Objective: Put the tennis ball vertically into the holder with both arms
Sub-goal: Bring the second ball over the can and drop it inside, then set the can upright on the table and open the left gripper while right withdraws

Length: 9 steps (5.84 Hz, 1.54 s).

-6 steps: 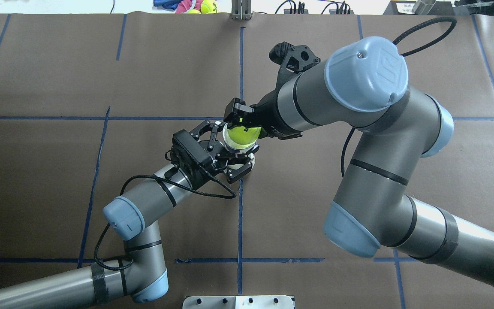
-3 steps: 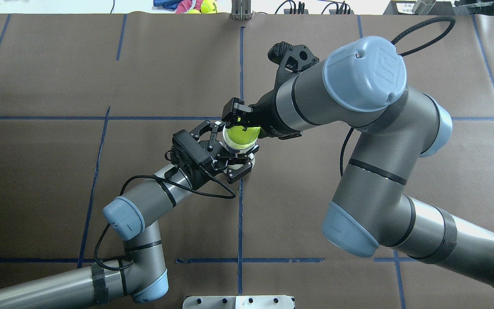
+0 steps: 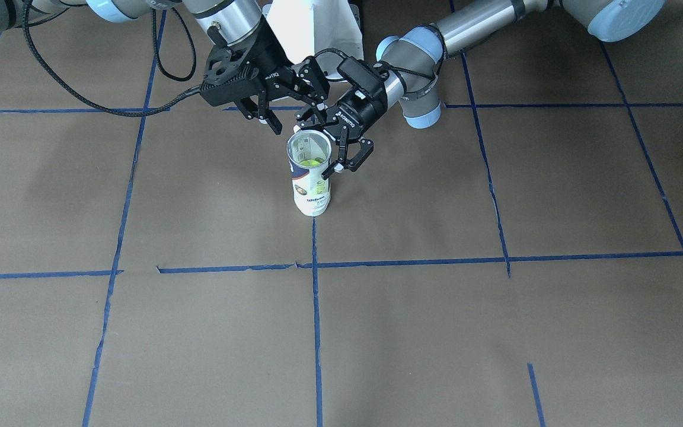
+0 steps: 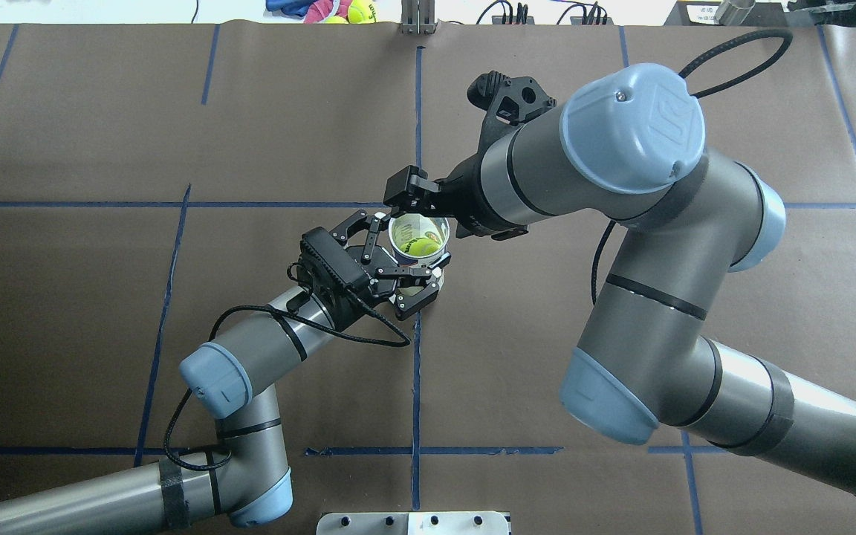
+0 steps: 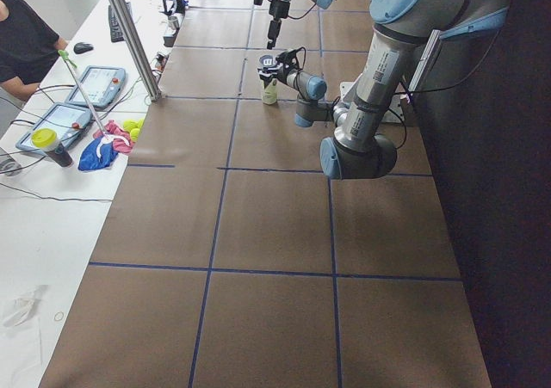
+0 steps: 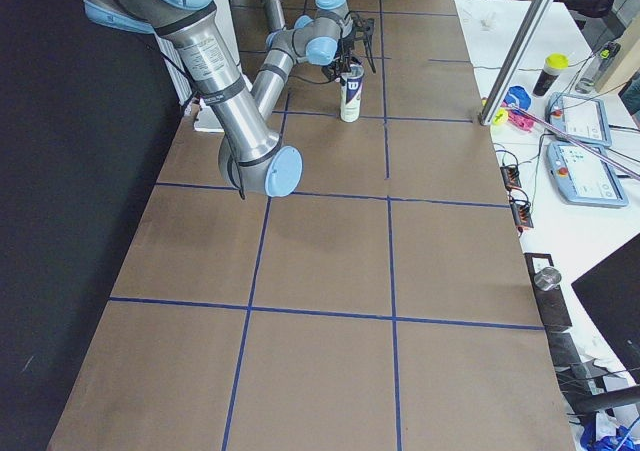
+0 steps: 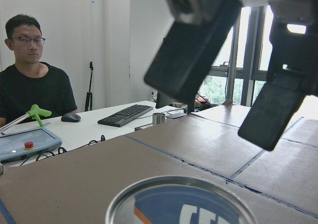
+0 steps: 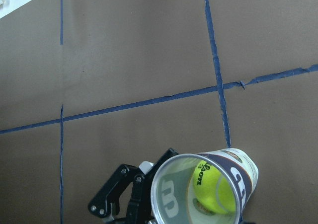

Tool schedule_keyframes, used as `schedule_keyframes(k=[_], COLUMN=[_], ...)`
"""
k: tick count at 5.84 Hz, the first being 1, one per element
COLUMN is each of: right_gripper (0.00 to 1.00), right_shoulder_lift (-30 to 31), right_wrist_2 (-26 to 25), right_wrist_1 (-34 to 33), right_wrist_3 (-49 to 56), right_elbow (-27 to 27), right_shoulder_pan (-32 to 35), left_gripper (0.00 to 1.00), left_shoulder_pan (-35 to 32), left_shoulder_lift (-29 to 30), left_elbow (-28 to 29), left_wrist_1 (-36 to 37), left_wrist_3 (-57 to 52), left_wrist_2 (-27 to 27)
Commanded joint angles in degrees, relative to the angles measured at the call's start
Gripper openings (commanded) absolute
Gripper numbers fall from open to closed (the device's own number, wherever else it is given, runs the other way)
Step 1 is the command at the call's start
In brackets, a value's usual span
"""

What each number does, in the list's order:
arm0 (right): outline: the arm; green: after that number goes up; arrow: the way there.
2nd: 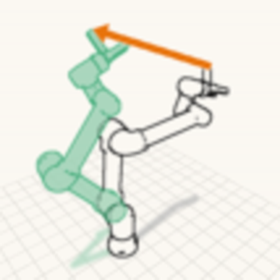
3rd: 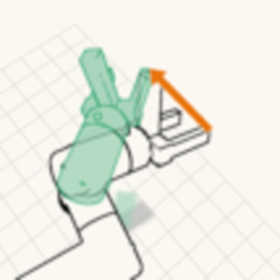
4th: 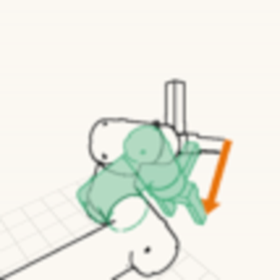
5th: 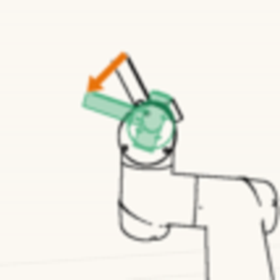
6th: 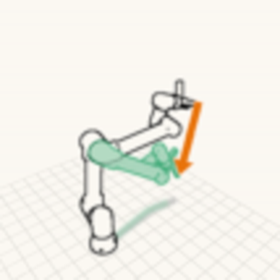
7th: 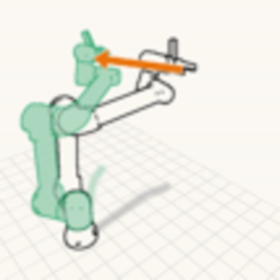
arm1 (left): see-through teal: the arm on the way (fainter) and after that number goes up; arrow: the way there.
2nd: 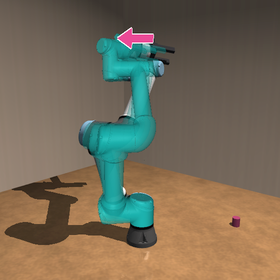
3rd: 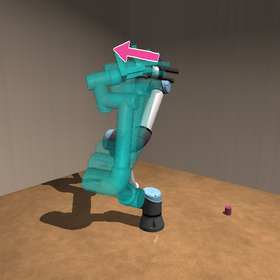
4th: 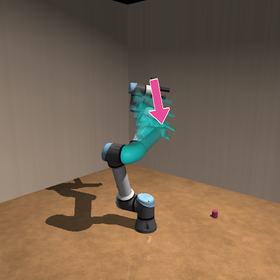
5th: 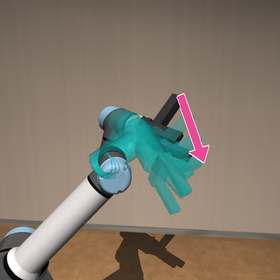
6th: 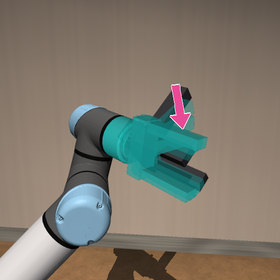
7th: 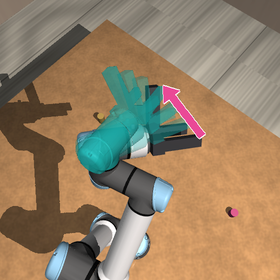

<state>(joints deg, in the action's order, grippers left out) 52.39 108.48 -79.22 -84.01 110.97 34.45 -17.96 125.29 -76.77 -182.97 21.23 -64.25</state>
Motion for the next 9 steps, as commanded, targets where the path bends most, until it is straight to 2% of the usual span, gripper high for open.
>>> schedule_keyframes(k=[1,2,3,4,6,7,8,9], right_gripper=[0.99,1.00,1.00,1.00,1.00,1.00,1.00,1.00], right_shoulder_lift=[1.5,3.5,7.8,12.3,19.0,21.8,23.3,25.3], right_wrist_2=[0.7,7.5,19.5,24.4,23.5,23.4,23.4,23.4], right_wrist_1=[-0.8,-2.2,-2.2,-2.2,-1.7,-1.5,-1.6,-1.6], right_wrist_3=[0.2,3.3,10.4,16.3,22.2,25.4,28.3,32.0], right_elbow=[1.7,1.8,2.0,2.0,1.4,1.5,1.4,1.4], right_shoulder_pan=[2.8,9.6,19.2,26.0,31.2,32.9,35.1,36.5], left_gripper=[0.99,0.99,1.00,1.00,1.00,1.00,1.00,1.00], left_shoulder_pan=[-0.1,-0.2,-0.8,-2.6,-6.5,-10.9,-13.1,-14.3], left_shoulder_lift=[0.2,-0.1,-0.1,-0.1,-0.9,-3.5,-4.3,-7.3], left_elbow=[-2.0,-5.6,-6.5,-8.9,-13.7,-14.3,-14.0,-13.3], left_wrist_1=[0.0,0.4,0.5,1.1,6.3,10.1,16.5,21.0], left_wrist_3=[0.3,0.1,0.1,0.2,4.5,9.0,9.4,14.3], left_wrist_2=[0.1,0.0,0.0,0.0,0.5,-0.2,-0.3,-1.6])
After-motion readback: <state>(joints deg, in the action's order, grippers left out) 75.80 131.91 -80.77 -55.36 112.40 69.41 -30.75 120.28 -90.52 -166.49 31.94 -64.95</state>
